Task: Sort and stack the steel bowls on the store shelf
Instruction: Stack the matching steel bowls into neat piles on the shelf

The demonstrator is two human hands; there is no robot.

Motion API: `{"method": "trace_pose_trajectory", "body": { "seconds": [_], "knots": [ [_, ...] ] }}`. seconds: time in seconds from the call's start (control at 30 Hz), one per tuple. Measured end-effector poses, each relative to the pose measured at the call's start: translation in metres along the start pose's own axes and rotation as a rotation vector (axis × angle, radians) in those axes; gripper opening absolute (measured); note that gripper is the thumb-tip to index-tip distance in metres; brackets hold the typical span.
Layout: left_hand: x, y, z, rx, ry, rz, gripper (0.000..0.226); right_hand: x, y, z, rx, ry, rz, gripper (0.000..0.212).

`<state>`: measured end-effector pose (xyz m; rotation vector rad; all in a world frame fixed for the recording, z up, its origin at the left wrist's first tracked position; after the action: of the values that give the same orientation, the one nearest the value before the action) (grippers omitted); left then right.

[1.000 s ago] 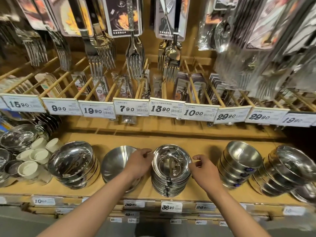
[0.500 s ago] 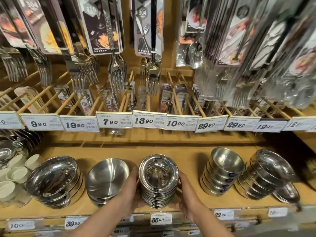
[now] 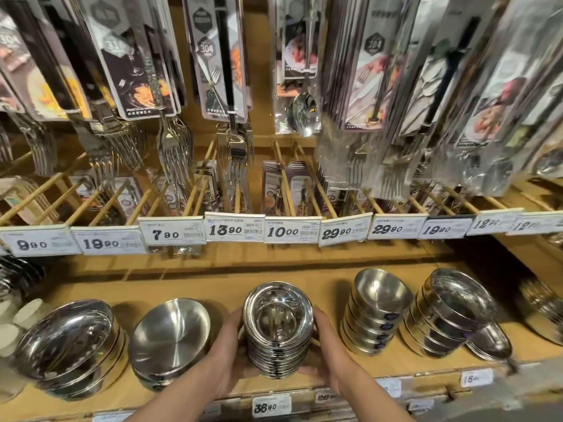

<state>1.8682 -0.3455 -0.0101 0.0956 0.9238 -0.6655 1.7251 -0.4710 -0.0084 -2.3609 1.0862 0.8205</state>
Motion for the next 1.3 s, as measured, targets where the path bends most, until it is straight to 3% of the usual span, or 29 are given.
{"method": "trace_pose_trajectory", "body": {
  "seconds": [0.27,0.4,0.63,0.87,1.17,1.3],
  "knots": [
    [0.001,-0.017,-0.001,-0.005,0.026,-0.041,0.04,0.017,0.026,0.0,-0.023,-0.014,0.042,0.064],
    [0.007,-0.02,0.003,0.0,0.021,-0.055,0.048,0.021,0.025,0.002,-0.009,-0.014,0.02,0.047],
    [0.01,-0.025,0.011,0.003,0.023,-0.097,0.056,0.023,0.023,-0.001,0.044,0.005,0.027,0.038],
    [0.02,-0.028,0.016,-0.023,0.037,-0.13,0.055,0.031,0.022,-0.004,0.025,0.027,0.045,0.051],
    [0.032,-0.024,0.01,-0.013,0.044,-0.136,0.063,0.021,0.014,-0.001,0.126,0.042,0.094,0.04],
    [0.029,-0.029,0.007,-0.041,0.033,-0.115,0.051,0.019,0.008,0.002,0.151,0.057,0.04,0.047]
  ]
}}
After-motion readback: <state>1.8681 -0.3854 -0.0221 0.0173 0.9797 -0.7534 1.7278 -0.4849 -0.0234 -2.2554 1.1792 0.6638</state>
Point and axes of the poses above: each hand's wrist, its own x-axis towards the middle knuckle, its own y-axis out of the back of the hand, z = x × y, the point moved 1 cm from there along x, towards the middle knuckle, and after that the axes turned 3 degrees about z, right-handed, at the moved point
